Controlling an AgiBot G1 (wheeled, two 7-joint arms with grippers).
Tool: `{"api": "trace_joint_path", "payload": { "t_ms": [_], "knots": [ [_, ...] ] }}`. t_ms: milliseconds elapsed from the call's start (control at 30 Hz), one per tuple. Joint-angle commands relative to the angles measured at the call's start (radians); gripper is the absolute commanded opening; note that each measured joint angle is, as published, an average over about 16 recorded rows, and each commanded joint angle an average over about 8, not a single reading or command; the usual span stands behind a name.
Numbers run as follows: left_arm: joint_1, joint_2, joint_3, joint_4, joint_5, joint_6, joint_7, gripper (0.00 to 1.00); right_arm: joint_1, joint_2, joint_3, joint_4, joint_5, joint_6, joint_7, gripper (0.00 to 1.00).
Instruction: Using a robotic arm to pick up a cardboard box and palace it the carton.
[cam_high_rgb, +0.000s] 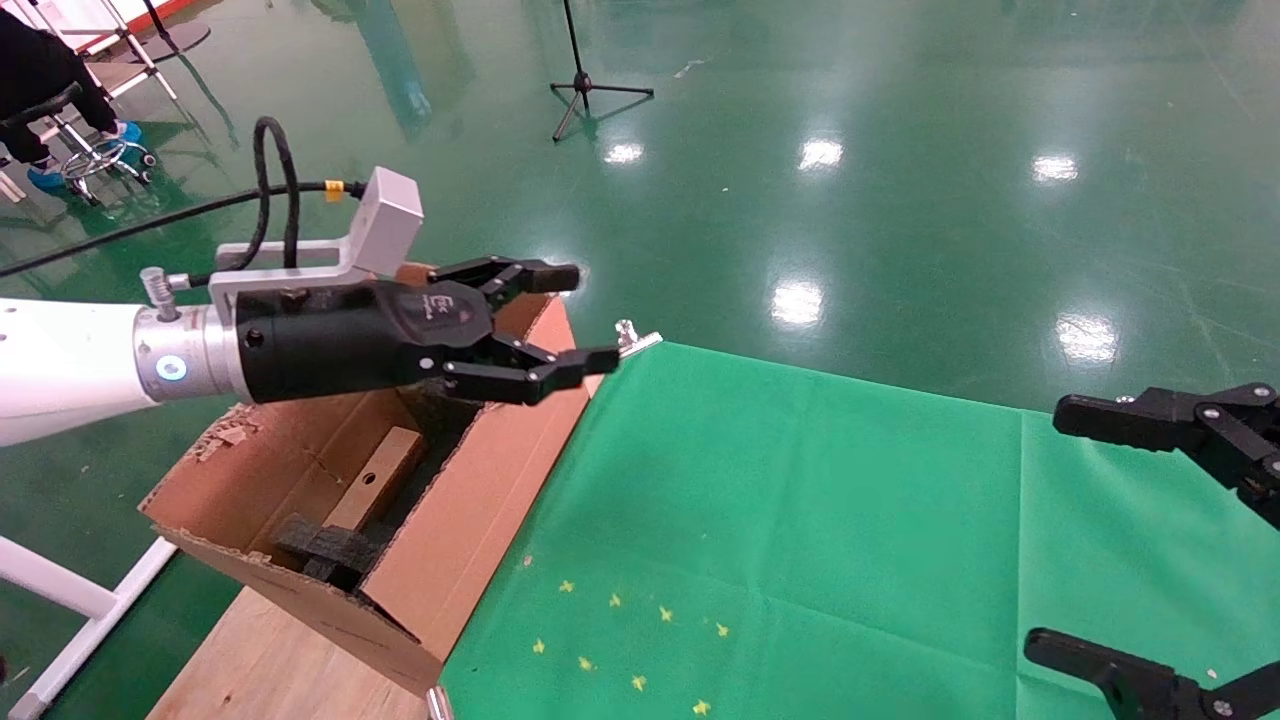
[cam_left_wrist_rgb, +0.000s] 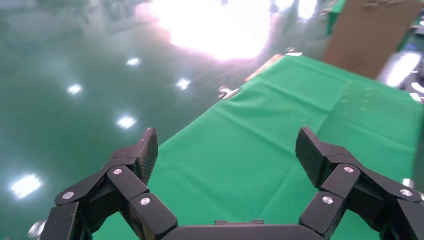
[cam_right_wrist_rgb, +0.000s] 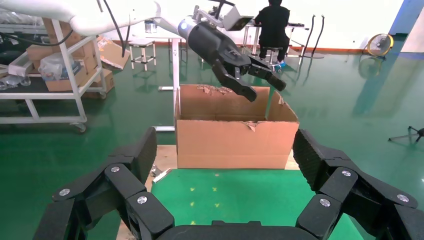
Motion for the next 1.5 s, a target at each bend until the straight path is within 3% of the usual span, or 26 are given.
{"api": "trace_joint_path", "payload": {
  "t_ms": [33,867,1500],
  "knots": [
    [0.018,0.0,-0.013,-0.031,-0.014,0.007,0.001,1.0,0.0,0.0,0.0,0.0,0.0,0.0,0.0,1.0],
    [0.25,0.004,-0.188,-0.445,-0.205,0.1,0.011,1.0,0.0,0.0,-0.001,0.0,0.0,0.0,0.0,1.0],
    [0.254,0.004,-0.191,-0.449,-0.208,0.1,0.012,1.0,0.0,0.0,-0.001,0.0,0.001,0.001,0.0,1.0]
  ]
}}
